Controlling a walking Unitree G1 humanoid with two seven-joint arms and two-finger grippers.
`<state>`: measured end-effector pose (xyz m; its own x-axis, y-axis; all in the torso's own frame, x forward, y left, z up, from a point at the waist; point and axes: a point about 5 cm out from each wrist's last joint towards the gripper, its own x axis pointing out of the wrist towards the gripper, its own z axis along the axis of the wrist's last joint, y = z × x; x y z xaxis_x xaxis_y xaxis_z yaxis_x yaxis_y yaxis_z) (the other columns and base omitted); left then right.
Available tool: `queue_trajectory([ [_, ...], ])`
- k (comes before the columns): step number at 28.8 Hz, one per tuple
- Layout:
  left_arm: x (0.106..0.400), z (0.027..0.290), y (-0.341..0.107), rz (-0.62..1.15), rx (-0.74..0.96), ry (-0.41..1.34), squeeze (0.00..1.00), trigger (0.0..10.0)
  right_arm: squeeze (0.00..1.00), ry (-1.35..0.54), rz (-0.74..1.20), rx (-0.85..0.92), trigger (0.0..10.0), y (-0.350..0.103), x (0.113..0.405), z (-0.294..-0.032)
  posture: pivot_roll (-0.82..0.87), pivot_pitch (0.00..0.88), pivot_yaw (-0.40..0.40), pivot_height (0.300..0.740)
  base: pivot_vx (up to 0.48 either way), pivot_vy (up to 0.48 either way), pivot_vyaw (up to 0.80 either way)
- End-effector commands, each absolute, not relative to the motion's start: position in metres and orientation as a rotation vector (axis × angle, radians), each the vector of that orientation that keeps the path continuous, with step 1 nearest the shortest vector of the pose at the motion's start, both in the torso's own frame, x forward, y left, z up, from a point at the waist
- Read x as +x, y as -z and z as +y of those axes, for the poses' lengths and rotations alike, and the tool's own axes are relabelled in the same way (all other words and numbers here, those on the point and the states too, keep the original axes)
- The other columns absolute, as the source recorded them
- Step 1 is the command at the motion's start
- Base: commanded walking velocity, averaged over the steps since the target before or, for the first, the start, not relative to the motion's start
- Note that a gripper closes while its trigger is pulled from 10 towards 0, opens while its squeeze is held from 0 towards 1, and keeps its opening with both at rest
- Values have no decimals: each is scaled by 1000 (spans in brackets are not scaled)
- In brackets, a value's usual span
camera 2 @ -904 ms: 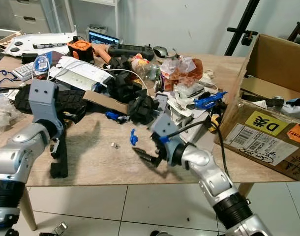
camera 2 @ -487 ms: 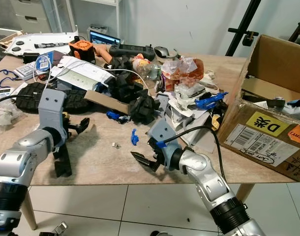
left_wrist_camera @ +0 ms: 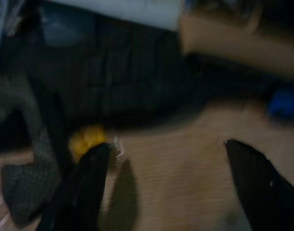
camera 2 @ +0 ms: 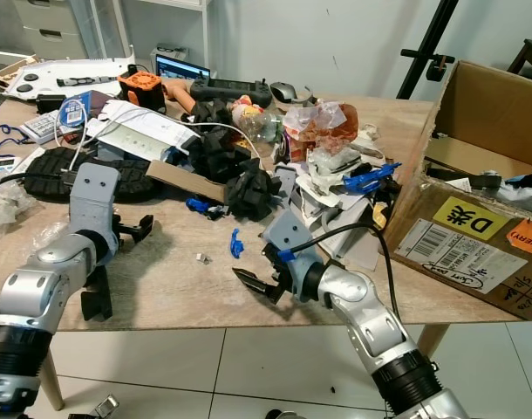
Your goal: Picking trash to rubbish bin
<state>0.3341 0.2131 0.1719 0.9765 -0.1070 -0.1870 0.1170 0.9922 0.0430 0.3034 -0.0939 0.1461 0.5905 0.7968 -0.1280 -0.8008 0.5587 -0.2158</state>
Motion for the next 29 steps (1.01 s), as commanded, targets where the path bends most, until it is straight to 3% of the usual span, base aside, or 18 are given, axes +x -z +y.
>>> queue_trajectory([
  [1,333,209,-185,89,14,141,286,10000,0,-951,23,-265,10000,-146,302,-94,-15,151,-116,740,0,0,0],
  [2,334,209,-194,32,-20,140,1000,10000,0,-954,21,-264,10000,-146,301,-93,-14,151,-116,740,0,0,0],
  [7,335,222,-199,11,95,61,1000,10000,0,-960,15,-261,10000,-147,301,-89,-15,146,-110,740,0,0,0],
  [11,334,221,-202,-20,66,61,1000,10000,0,-954,14,-258,10000,-147,301,-91,-15,146,-110,740,0,0,0],
  [18,334,222,-188,33,268,2,1000,10000,0,-942,20,-256,10000,-145,299,-94,-15,148,-102,740,0,0,0],
  [22,334,219,-180,59,282,4,1000,10000,0,-942,21,-255,10000,-145,299,-94,-17,143,-100,740,0,0,0],
  [23,333,216,-174,99,283,22,271,10000,0,-943,21,-256,10000,-145,299,-93,-17,143,-100,740,0,0,0],
  [24,332,215,-168,133,292,29,0,10000,0,-944,21,-257,10000,-145,299,-93,-17,143,-100,740,0,0,0],
  [29,329,217,-150,249,298,-6,0,10000,0,-944,16,-260,10000,-147,301,-92,-20,131,-98,740,0,0,0],
])
